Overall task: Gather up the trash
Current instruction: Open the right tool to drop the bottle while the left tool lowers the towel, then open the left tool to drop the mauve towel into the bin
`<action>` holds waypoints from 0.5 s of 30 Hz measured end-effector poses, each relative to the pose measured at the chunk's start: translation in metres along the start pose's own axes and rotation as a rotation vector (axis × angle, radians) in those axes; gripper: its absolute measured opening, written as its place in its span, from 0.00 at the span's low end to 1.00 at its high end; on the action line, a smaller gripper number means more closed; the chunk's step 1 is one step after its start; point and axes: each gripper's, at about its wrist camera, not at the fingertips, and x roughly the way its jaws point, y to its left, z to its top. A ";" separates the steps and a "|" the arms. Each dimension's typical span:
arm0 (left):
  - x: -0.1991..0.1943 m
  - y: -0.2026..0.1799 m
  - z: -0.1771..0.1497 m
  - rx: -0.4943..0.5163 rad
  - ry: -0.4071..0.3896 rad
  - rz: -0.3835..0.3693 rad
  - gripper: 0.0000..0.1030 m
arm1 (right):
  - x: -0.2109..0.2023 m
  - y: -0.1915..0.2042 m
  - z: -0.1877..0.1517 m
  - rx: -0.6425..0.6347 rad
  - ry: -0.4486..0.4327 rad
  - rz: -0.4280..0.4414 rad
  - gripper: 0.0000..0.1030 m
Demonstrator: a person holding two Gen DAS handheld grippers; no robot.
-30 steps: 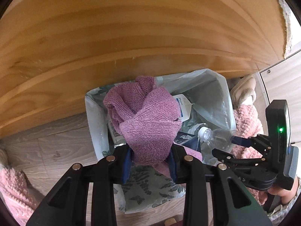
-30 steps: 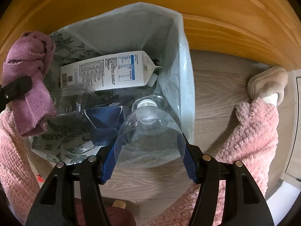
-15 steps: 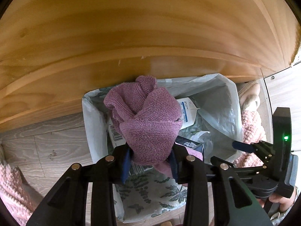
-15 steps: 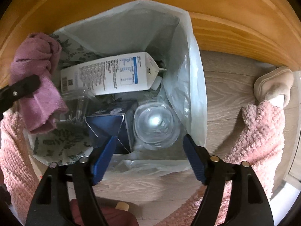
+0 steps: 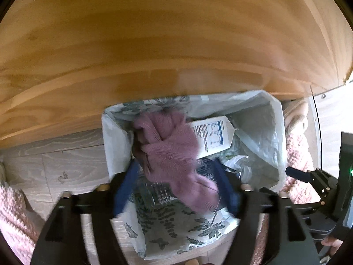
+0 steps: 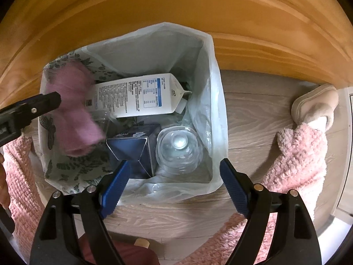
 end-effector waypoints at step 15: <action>-0.019 0.002 -0.004 -0.023 -0.013 0.021 0.88 | -0.009 0.005 -0.004 -0.011 -0.020 0.002 0.84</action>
